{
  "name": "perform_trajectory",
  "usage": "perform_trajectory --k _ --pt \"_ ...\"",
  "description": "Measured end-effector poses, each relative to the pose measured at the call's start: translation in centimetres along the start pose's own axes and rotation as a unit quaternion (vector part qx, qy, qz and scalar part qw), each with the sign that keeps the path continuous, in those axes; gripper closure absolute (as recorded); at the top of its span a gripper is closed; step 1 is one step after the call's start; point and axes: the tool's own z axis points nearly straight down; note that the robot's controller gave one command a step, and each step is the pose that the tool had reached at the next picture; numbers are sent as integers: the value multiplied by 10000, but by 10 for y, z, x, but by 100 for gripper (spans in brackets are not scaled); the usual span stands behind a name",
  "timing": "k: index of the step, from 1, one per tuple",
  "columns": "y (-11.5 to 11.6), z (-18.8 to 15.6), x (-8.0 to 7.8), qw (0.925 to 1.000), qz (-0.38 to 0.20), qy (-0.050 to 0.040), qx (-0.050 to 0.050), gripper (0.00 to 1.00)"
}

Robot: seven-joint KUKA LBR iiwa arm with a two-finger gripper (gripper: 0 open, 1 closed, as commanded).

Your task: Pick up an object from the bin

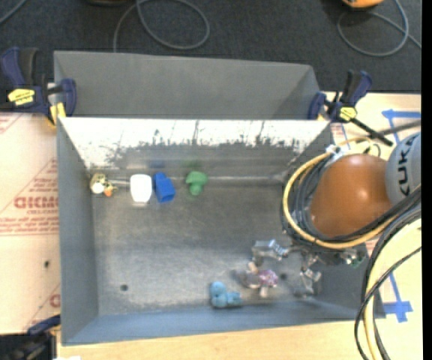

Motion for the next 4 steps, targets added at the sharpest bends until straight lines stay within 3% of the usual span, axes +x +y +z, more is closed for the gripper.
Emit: perform_trajectory --k 1,3,4 --pt "0 0 0 10000 -6 0 1 0" --pt "45 -15 -39 9998 184 -18 -11 0" --pt "51 0 -34 9997 263 -11 2 100"
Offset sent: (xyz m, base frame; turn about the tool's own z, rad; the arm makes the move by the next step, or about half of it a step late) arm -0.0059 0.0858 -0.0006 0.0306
